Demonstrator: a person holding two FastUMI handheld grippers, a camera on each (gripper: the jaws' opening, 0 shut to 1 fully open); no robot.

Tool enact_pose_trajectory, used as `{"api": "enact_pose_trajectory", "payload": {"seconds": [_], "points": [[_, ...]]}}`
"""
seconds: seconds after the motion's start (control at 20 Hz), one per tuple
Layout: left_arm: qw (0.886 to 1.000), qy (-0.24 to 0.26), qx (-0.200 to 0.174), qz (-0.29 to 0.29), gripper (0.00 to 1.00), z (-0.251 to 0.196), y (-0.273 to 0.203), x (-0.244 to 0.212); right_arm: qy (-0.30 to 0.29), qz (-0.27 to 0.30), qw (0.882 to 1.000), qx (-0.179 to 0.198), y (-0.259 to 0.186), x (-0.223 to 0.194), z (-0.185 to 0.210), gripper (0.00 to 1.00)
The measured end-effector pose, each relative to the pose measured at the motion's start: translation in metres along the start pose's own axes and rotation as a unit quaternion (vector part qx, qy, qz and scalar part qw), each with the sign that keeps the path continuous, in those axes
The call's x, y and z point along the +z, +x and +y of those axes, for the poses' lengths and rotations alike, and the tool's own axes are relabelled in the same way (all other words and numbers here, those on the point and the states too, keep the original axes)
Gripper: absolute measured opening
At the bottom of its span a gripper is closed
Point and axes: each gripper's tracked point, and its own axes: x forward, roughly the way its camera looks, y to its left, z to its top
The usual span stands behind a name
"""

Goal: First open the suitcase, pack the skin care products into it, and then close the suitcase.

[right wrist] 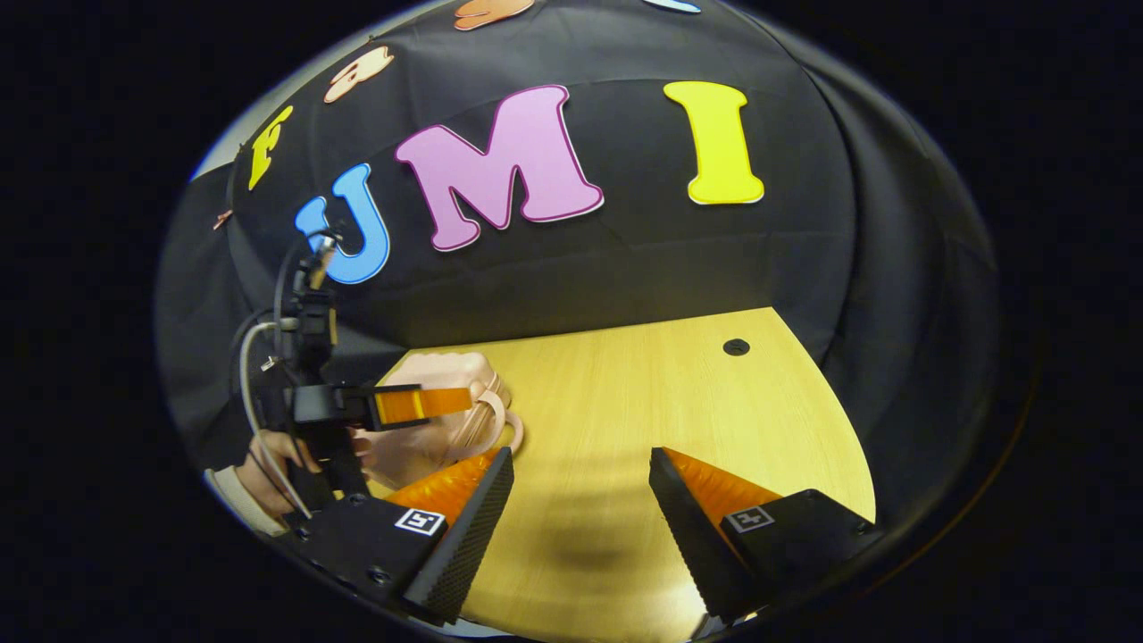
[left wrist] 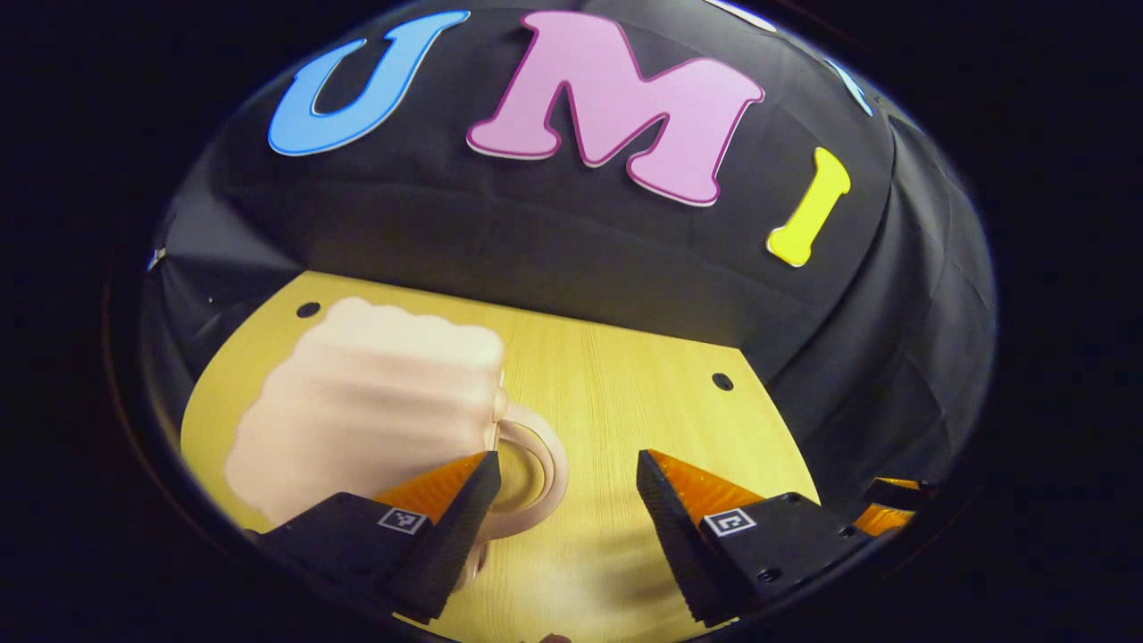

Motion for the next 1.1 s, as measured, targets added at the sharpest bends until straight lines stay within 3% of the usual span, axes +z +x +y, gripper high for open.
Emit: {"api": "enact_pose_trajectory", "payload": {"seconds": [0.25,0.45,0.85,1.1], "points": [[0.994,-0.015,0.006,-0.104,0.96,0.004,-0.112,0.039,-0.018,-0.031,0.999,-0.020,-0.011,0.022,0.026,0.97],[0.991,-0.002,0.029,-0.133,0.96,0.039,-0.180,0.036,-0.039,-0.060,0.997,-0.016,-0.024,0.043,0.065,0.97],[0.981,0.020,0.054,-0.186,0.96,0.086,-0.259,0.031,-0.094,-0.115,0.989,0.025,-0.060,0.046,0.150,0.97],[0.979,0.000,0.060,-0.195,0.96,0.108,-0.280,0.024,-0.101,-0.129,0.986,0.034,-0.077,0.040,0.172,0.97]]}}
